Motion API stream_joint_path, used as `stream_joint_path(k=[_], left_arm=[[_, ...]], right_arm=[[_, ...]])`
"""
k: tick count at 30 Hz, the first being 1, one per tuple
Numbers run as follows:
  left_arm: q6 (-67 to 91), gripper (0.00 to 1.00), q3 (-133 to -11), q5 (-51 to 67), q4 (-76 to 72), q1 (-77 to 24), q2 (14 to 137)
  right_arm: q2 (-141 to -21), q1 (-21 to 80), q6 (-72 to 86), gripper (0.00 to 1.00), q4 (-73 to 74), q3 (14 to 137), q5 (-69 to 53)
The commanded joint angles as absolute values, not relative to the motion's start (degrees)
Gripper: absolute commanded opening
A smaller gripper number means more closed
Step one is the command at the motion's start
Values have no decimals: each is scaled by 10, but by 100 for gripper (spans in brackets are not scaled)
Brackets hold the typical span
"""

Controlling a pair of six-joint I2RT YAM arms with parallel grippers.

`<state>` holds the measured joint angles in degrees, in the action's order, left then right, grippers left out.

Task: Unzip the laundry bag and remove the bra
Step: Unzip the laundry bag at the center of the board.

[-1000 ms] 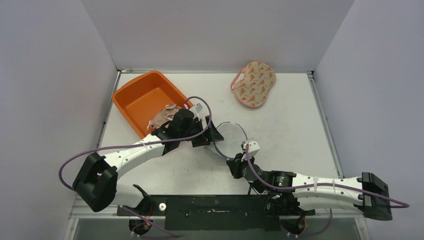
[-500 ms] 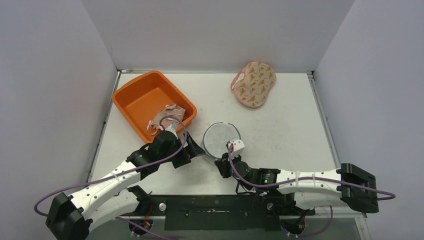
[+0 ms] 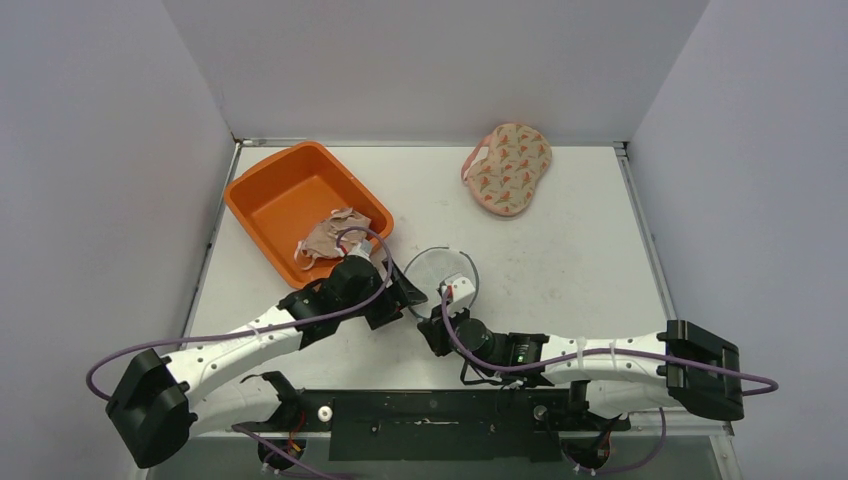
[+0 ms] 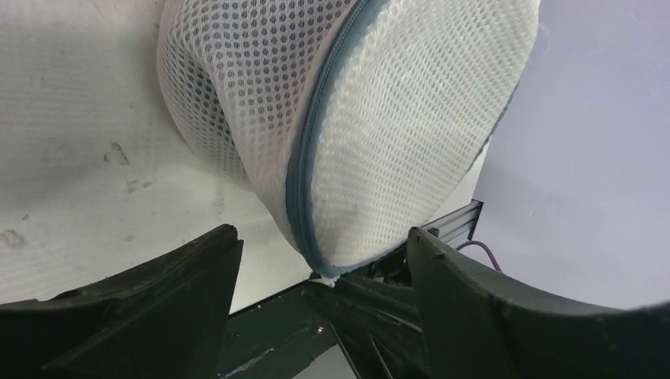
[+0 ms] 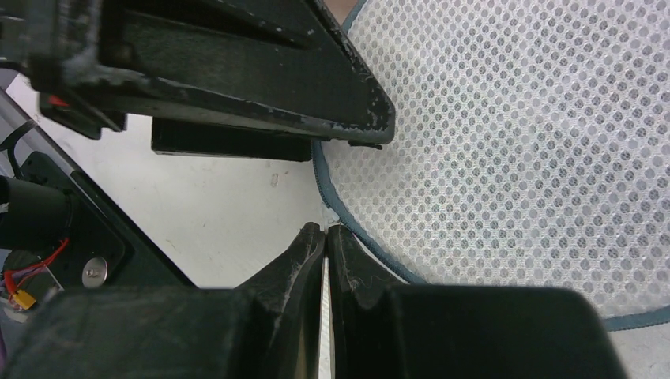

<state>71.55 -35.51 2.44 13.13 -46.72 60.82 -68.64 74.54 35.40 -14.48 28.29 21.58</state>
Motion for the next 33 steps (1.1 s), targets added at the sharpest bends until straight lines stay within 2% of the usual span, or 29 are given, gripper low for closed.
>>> stream_joint_path(k=[1,12,16,27,33], left_arm=[[717,69,-374,4,80,-467,635],[706,14,-378,4,71,-455,661],[696,0,-382,4,83,-446,656],[670,0,-386,16,78,-437,657],[622,0,-403,59,64,-426,678]], right_arm=[[-677,743,352,5,-162,303,216],[-640,743,360,5,-133,289,230],[-609,743,366,5,-99,279,244],[-515,739,389,5,-3,243,294],[-481,737,397,5,40,238,315]])
